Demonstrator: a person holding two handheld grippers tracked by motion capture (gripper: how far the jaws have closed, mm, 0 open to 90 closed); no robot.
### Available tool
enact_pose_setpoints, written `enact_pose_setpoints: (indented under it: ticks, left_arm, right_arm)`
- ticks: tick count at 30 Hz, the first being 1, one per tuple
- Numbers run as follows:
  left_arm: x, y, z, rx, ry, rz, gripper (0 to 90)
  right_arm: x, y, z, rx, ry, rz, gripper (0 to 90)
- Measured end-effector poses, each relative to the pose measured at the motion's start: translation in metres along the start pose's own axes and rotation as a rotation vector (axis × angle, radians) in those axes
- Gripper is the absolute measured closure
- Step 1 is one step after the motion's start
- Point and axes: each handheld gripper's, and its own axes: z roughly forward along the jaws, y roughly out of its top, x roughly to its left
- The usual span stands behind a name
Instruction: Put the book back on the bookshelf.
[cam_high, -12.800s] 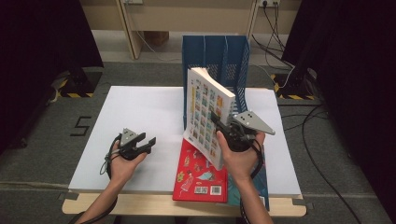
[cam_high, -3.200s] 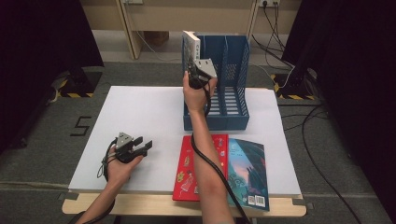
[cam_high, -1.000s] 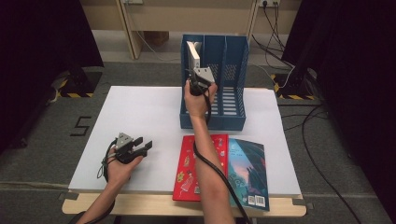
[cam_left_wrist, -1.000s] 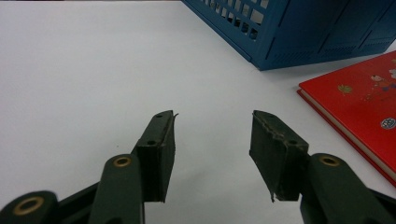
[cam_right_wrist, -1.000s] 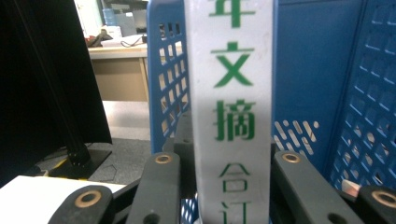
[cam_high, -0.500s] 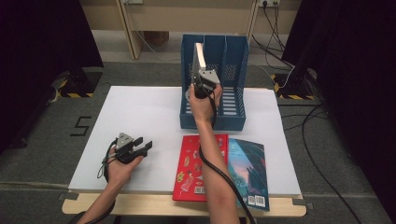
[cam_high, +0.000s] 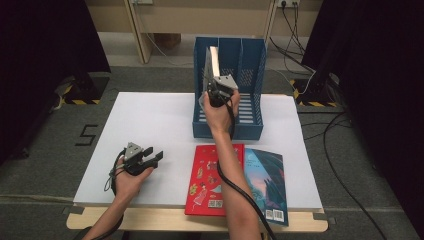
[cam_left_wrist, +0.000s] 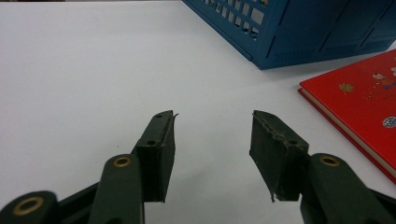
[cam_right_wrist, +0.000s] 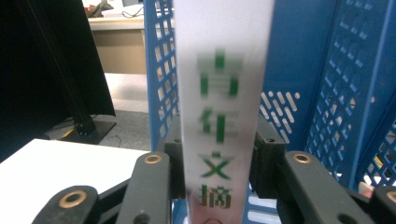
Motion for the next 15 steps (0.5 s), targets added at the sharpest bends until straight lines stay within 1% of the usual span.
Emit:
enact_pose_setpoints:
  ticks: [3, 6, 9, 15]
  left_arm:
    - [0.0, 0.0, 0.0, -0.002, 0.0, -0.005, 49.4]
    - [0.0, 0.0, 0.0, -0.002, 0.0, -0.005, 49.4]
    - [0.0, 0.0, 0.0, -0.001, 0.0, -0.001, 49.4]
    - [0.0, 0.0, 0.0, -0.005, 0.001, 0.005, 49.4]
  right_arm:
    - [0.0, 0.009, -0.003, -0.004, -0.003, 0.0, 64.3]
    - [0.0, 0.018, -0.004, -0.002, 0.001, 0.018, 64.2]
    - [0.001, 0.025, -0.005, 0.005, 0.0, 0.013, 64.4]
    - [-0.001, 0.028, 0.0, 0.062, 0.007, 0.028, 65.7]
